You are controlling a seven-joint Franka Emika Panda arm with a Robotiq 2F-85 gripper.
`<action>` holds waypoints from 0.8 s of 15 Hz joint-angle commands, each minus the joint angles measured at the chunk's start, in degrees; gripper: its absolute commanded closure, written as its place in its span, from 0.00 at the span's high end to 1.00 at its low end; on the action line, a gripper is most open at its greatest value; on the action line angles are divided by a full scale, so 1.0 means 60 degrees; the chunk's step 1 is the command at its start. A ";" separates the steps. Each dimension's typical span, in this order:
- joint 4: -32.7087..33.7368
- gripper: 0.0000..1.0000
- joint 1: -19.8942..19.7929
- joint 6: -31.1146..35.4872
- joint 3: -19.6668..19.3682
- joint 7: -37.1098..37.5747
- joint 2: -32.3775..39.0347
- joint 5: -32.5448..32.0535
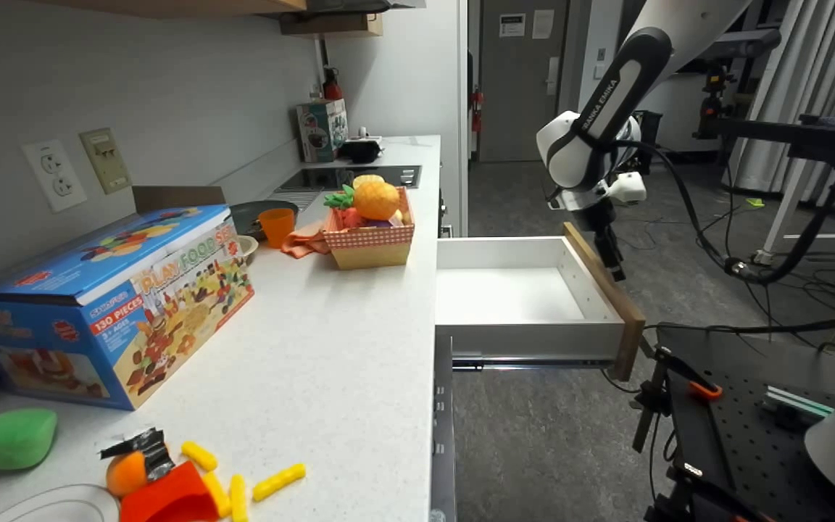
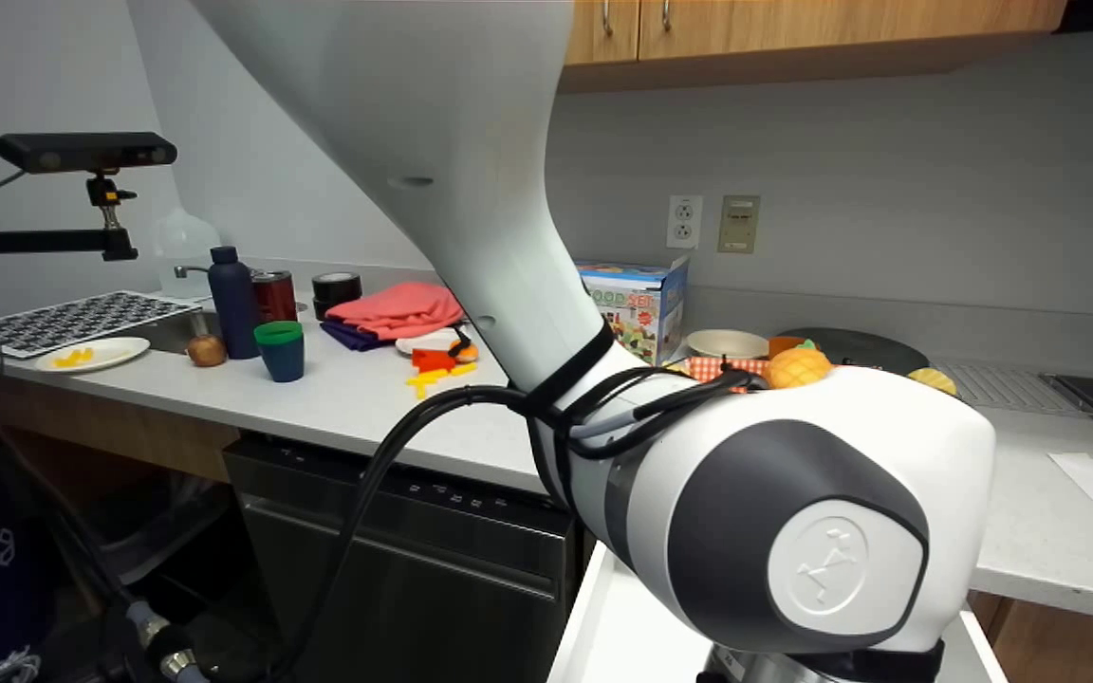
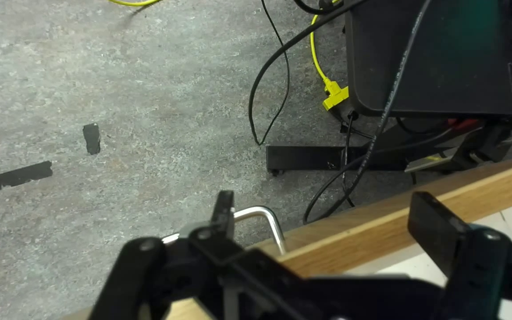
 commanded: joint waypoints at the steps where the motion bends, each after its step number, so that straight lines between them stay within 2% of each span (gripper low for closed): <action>1: 0.0310 1.00 0.0036 -0.0399 0.0119 -0.0156 0.0280 -0.0224; 10: 0.0890 1.00 0.0163 -0.1957 0.0192 -0.0216 0.0730 -0.0857; 12: 0.0930 1.00 0.0136 -0.1944 0.0226 -0.0120 0.0764 -0.0857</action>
